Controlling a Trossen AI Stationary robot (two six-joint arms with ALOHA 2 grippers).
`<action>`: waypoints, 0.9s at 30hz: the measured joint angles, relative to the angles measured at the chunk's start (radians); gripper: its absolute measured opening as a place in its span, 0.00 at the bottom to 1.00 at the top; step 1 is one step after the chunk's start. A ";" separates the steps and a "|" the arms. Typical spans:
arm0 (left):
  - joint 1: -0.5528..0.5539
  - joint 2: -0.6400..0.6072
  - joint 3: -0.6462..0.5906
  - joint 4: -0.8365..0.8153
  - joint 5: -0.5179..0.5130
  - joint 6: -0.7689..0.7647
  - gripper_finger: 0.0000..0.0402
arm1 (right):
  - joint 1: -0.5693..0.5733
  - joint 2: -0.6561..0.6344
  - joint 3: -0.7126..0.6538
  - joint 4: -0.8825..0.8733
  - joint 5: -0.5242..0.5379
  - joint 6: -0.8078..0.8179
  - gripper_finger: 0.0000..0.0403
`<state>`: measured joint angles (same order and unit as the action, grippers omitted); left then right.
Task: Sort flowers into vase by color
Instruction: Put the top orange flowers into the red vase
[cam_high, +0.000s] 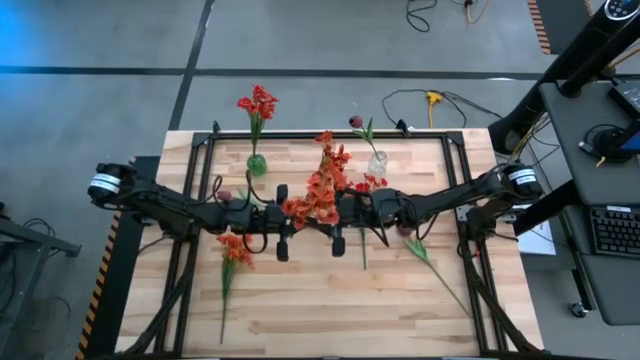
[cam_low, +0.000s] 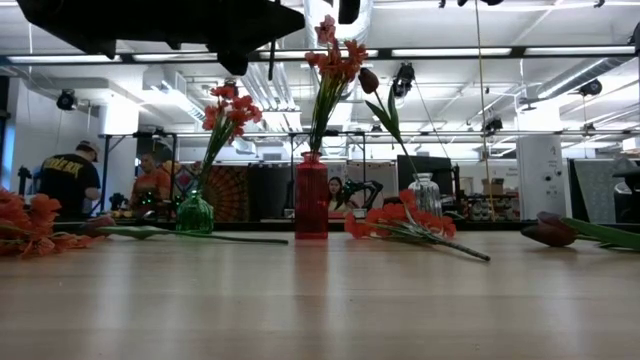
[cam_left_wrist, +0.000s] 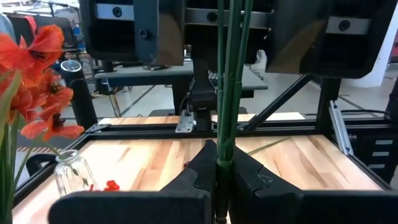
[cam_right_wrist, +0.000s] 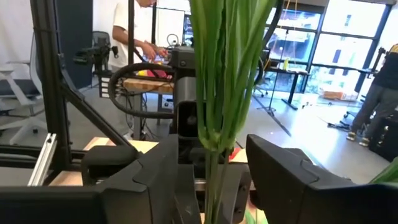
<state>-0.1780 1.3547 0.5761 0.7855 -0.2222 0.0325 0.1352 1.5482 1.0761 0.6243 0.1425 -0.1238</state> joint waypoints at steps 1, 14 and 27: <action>0.000 0.000 0.000 -0.001 0.000 0.001 0.00 | 0.000 0.000 0.000 -0.003 0.000 0.001 0.42; 0.000 0.003 0.001 -0.001 -0.004 0.003 0.02 | -0.005 0.000 0.023 -0.046 0.000 0.008 0.04; 0.002 -0.114 -0.005 -0.233 -0.007 0.010 0.34 | -0.005 -0.099 0.016 -0.217 0.160 0.009 0.03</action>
<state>-0.1764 1.2408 0.5713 0.5521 -0.2295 0.0425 0.1303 1.4492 1.0926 0.4069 0.3028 -0.1150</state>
